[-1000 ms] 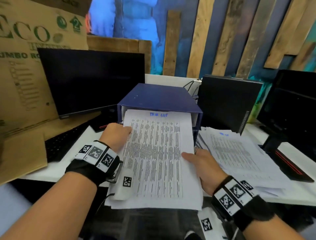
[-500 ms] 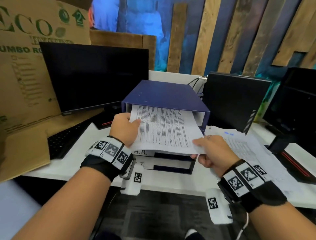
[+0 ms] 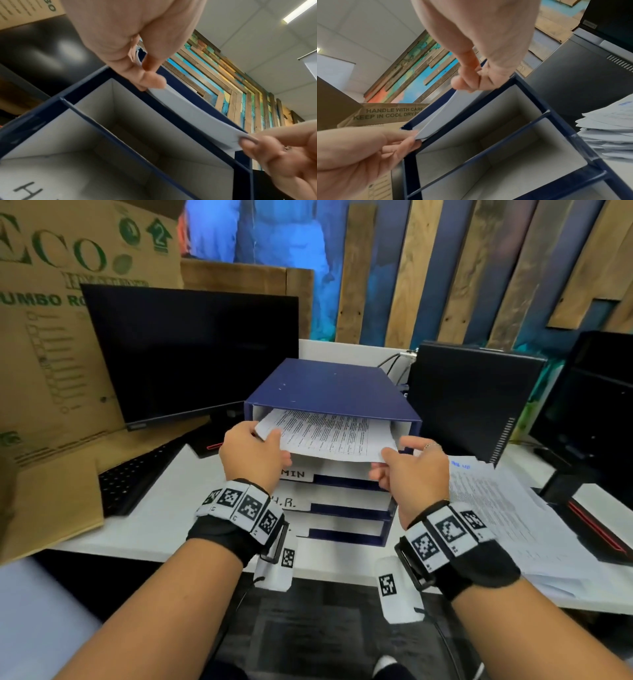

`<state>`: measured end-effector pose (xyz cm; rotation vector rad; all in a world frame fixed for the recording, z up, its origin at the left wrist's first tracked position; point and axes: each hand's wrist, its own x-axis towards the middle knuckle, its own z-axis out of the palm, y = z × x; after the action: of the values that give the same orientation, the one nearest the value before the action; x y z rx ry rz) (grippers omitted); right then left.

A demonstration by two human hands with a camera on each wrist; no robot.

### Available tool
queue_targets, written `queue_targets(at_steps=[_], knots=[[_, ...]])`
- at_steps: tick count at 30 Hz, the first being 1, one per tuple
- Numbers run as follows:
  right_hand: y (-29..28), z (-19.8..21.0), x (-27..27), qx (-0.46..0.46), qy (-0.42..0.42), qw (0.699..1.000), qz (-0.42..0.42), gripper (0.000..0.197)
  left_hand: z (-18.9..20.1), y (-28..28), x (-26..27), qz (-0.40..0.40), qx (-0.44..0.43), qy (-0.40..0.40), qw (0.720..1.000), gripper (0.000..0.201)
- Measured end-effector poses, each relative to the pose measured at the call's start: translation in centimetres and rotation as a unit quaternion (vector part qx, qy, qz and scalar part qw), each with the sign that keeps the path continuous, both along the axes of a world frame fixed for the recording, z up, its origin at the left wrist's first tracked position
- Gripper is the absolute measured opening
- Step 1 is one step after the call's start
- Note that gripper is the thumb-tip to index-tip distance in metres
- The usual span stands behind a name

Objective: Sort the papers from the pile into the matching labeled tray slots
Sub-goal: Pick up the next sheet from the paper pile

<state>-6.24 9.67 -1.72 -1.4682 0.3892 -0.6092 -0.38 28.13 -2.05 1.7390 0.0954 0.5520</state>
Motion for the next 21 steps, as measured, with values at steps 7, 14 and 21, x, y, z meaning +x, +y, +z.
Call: queue_targets(at_steps=[7, 14, 21], knots=[[-2.3, -0.4, 1.3, -0.150, 0.034, 0.987, 0.053, 0.037, -1.2, -0.2, -0.4, 0.025, 0.293, -0.153, 0.943, 0.020], [-2.0, -1.4, 0.0, -0.532, 0.021, 0.843, -0.074, 0.027, -1.9, -2.0, 1.9, -0.069, 0.484, -0.146, 0.860, 0.027], [-1.1, 0.0, 2.4, -0.737, 0.083, 0.670, 0.028, 0.035, -0.3, -2.7, 3.9, -0.100, 0.459, -0.070, 0.880, 0.032]])
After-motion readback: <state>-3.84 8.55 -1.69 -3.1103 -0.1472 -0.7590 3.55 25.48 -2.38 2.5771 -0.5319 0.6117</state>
